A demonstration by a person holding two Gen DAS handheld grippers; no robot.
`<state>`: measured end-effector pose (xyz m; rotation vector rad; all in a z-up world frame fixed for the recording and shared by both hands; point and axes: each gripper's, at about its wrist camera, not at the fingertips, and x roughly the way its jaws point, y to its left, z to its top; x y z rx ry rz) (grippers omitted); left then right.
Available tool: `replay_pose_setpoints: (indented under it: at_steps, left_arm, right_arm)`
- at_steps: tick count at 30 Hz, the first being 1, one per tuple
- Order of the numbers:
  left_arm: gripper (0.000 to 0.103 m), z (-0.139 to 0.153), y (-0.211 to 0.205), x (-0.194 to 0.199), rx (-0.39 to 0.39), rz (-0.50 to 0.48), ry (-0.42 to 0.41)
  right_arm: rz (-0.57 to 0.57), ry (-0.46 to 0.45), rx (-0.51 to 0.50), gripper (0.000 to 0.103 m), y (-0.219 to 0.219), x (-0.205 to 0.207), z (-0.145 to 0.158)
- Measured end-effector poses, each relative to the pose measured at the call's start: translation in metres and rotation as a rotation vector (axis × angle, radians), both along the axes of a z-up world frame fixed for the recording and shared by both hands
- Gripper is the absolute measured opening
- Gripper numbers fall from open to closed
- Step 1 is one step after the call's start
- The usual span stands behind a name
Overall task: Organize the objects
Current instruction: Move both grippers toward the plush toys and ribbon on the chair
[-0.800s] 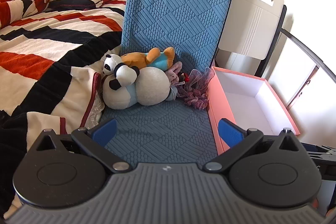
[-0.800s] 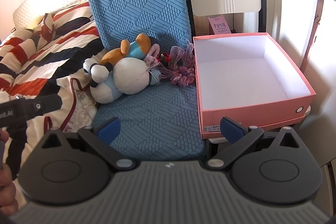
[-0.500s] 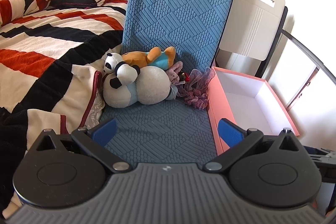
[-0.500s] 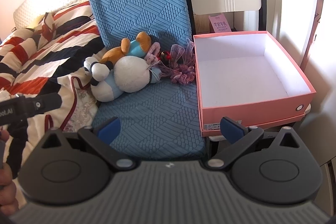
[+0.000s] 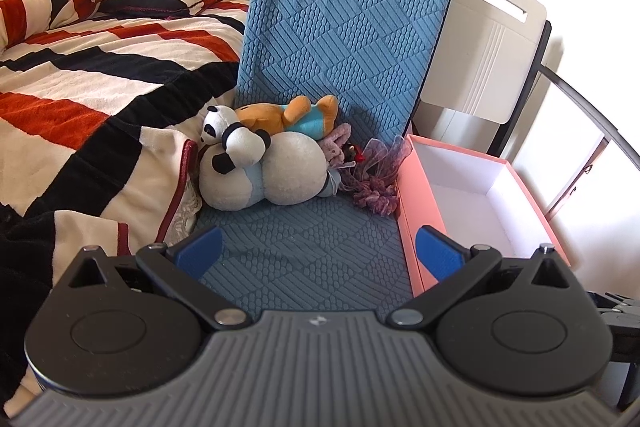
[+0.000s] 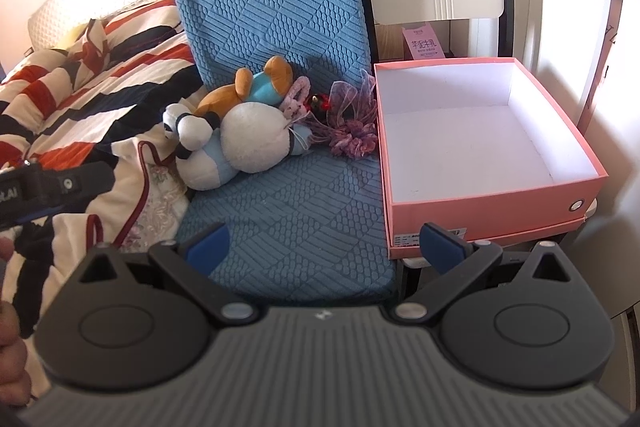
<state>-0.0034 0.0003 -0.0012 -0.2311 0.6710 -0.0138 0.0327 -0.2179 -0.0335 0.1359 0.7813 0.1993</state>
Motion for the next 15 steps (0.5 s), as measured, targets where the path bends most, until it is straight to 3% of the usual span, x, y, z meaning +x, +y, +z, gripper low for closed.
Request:
replay_pose_setpoints:
  at_steps: [15]
  left_arm:
    - [0.103, -0.009, 0.001, 0.018, 0.002, 0.018, -0.015]
  right_arm:
    - [0.020, 0.017, 0.002, 0.103, 0.003, 0.013, -0.014]
